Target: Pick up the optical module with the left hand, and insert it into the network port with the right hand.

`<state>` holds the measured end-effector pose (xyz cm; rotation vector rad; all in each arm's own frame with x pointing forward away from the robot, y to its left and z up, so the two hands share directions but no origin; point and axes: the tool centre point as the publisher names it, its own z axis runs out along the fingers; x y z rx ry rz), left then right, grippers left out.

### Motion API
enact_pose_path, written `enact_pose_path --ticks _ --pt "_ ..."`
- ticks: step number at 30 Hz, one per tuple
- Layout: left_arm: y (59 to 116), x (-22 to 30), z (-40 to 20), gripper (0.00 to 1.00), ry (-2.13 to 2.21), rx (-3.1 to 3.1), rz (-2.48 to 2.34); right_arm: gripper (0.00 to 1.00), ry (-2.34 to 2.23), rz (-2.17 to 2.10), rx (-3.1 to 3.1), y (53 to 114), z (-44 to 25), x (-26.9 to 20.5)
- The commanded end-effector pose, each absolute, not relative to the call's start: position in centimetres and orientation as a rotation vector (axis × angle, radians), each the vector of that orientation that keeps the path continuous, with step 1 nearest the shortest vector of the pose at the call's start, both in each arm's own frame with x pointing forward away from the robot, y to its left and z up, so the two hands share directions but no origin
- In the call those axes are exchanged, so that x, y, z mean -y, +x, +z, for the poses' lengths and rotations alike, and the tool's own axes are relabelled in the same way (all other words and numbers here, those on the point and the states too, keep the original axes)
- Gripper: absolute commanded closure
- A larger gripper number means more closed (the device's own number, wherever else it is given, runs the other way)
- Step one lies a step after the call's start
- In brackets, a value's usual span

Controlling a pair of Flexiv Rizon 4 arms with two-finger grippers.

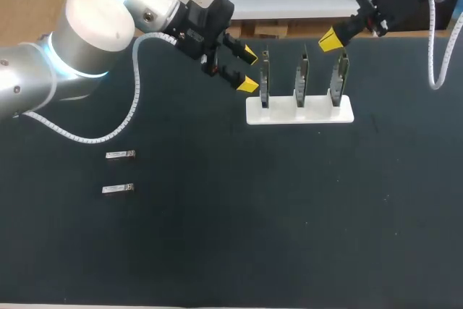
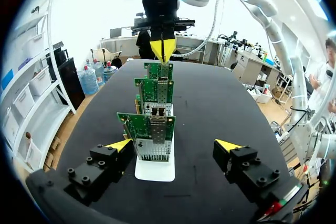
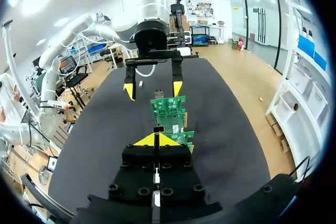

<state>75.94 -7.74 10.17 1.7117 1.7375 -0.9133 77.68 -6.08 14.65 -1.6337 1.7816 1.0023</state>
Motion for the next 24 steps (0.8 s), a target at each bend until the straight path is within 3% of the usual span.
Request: enact_pose_path --ticks 1,2,3,24 --pt "76.16 7.83 10.2 0.0 1.717 -1.742 -0.915 1.0 -1.613 0.987 -1.791 77.27 14.67 6.15" --pt "76.16 7.83 10.2 0.0 1.717 -1.742 -0.915 0.92 -1.596 0.991 -1.803 77.29 14.65 6.19" --pt "76.16 7.83 10.2 0.0 1.717 -1.742 -0.915 0.0 -1.58 1.017 -1.805 77.38 14.66 6.2" --pt "76.16 7.83 10.2 0.0 1.717 -1.742 -0.915 0.0 -1.58 1.017 -1.805 77.38 14.66 6.2"
